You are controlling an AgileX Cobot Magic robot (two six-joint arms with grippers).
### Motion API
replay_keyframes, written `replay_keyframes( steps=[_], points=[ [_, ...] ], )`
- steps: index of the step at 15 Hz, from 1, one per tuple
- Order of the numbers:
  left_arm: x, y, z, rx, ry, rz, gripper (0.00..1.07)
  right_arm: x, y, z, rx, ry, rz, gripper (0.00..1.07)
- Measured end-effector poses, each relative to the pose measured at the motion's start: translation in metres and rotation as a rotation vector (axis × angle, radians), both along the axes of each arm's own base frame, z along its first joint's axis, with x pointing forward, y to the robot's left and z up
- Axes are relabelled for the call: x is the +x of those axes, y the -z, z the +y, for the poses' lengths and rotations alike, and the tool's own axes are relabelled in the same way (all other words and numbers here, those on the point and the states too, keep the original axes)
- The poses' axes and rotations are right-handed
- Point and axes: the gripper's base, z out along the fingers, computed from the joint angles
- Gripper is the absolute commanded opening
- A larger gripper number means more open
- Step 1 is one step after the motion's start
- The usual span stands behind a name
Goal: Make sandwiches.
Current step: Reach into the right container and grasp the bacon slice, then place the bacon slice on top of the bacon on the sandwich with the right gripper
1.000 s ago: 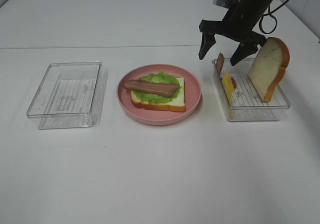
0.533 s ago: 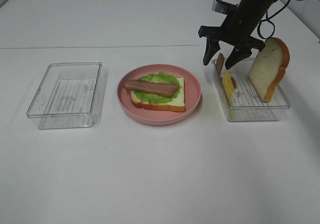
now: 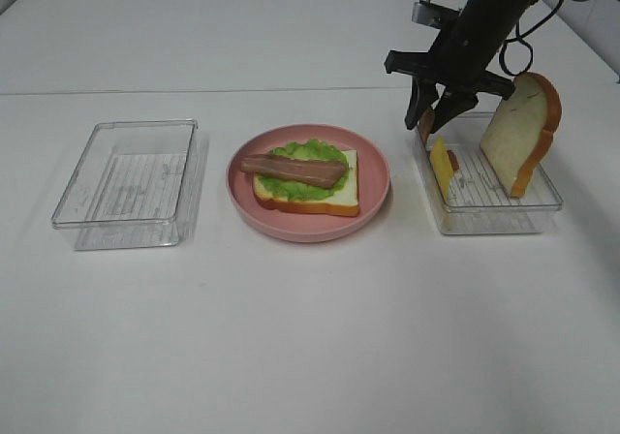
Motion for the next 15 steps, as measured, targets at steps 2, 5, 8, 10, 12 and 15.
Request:
replay_keyframes(
  steps=[2,5,8,10,12,15],
  points=[
    [0.000,0.000,0.000,0.000,0.000,0.000,0.98,0.000,0.000,-0.002,-0.022,0.007,0.000,0.00],
    [0.000,0.000,0.000,0.000,0.000,0.000,0.98,0.000,0.001,-0.002,-0.024,0.013,0.001,0.00],
    [0.000,0.000,0.000,0.000,0.000,0.000,0.98,-0.002,-0.023,-0.003,-0.022,0.025,-0.042,0.00],
    [0.000,0.000,0.000,0.000,0.000,0.000,0.98,-0.006,-0.058,-0.005,-0.020,0.038,-0.107,0.00],
    [0.000,0.000,0.000,0.000,0.000,0.000,0.98,-0.016,-0.102,-0.005,0.009,0.048,-0.189,0.00],
    [0.000,0.000,0.000,0.000,0.000,0.000,0.98,-0.041,-0.153,0.004,0.139,0.037,-0.247,0.00]
  ],
)
